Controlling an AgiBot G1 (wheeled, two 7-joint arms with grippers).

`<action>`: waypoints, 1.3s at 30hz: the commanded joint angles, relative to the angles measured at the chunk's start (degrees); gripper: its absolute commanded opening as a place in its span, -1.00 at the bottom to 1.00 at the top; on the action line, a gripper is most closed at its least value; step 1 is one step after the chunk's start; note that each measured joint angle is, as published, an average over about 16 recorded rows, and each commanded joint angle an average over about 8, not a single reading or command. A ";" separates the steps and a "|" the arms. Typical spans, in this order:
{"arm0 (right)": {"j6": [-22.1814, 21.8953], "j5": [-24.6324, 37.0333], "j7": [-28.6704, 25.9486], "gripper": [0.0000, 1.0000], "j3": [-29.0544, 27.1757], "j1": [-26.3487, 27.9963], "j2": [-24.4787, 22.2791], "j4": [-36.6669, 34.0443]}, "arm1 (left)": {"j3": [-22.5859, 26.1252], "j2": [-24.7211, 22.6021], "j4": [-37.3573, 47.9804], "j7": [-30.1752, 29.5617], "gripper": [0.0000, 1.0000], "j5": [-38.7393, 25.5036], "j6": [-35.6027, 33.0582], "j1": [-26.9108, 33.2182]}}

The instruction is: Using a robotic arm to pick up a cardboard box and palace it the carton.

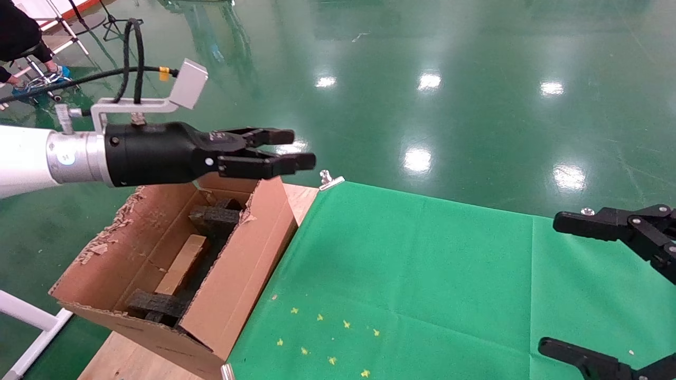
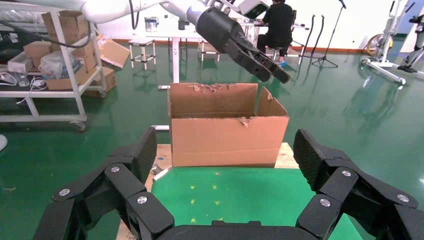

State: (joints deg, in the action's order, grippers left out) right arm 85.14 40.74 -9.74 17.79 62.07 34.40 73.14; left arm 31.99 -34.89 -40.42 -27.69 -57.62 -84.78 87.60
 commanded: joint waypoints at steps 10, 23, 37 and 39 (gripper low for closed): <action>-0.01 -0.02 0.01 1.00 0.03 0.01 -0.01 0.00 | -5.64 -0.05 -11.70 5.98 1.00 5.56 -0.32 -9.19; -0.02 -0.04 0.03 1.00 0.06 0.01 -0.02 0.00 | -12.42 -0.10 -25.78 13.17 1.00 12.26 -0.71 -20.24; -0.05 -0.07 0.04 1.00 0.06 0.00 -0.04 -0.02 | -16.87 -0.11 -35.01 17.51 1.00 16.76 -0.99 -27.53; -0.05 -0.08 0.04 1.00 0.07 0.00 -0.04 -0.02 | -16.78 -0.12 -34.76 17.41 1.00 16.69 -0.98 -27.35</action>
State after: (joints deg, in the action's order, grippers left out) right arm 85.09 40.66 -9.70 17.85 62.07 34.36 73.12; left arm 15.36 -35.01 -74.92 -10.34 -41.11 -85.75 60.48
